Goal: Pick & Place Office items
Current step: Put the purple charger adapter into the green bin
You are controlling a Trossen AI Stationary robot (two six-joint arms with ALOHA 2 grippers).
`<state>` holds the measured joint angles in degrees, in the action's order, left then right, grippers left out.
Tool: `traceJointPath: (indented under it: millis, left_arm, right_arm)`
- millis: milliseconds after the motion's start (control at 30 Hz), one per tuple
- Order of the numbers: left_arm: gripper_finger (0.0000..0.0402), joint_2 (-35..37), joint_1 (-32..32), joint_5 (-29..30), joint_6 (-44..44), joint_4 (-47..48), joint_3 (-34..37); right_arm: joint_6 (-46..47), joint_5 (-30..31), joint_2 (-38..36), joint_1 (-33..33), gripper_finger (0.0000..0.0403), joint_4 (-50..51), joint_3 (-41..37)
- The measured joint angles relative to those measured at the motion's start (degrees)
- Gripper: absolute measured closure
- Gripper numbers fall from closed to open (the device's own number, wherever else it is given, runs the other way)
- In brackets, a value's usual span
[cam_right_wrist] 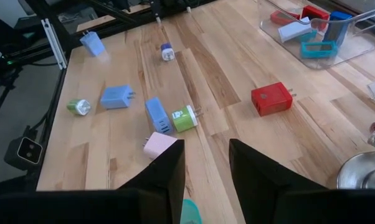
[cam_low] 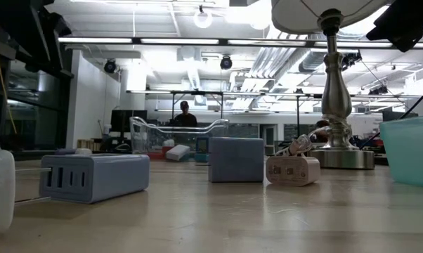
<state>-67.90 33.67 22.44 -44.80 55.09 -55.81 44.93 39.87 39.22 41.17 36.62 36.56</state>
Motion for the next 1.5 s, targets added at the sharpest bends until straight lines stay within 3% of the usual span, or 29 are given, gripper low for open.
traceJointPath:
  millis: [167, 433, 833, 1167, 1500]
  left_arm:
    - [0.0240, 0.0, -1.7, -0.1, 7.1, 0.0, 0.0]
    - [0.0240, -0.2, -8.6, -1.9, 8.4, -1.1, 3.5]
    - [0.0226, -0.5, -17.2, -11.4, 17.8, -17.0, 13.0]
    - [0.0158, -0.5, -18.3, -12.5, 17.9, -19.4, 15.2]
    - [0.0150, -6.7, -18.1, -16.1, 19.0, -22.1, 15.2]
  right_arm:
    - [0.0, 0.0, 0.0, 0.0, 0.0293, 0.0, 0.0]
    - [0.0, 0.0, 0.0, 0.0, 0.0293, 0.0, 0.0]
    - [0.0, 0.0, 0.0, 0.0, 0.0293, 0.0, 0.0]
    - [0.0, 0.0, 0.0, 0.0, 0.0292, 0.0, 0.0]
    - [0.0, 0.0, 0.0, 0.0, 0.0292, 0.0, 0.0]
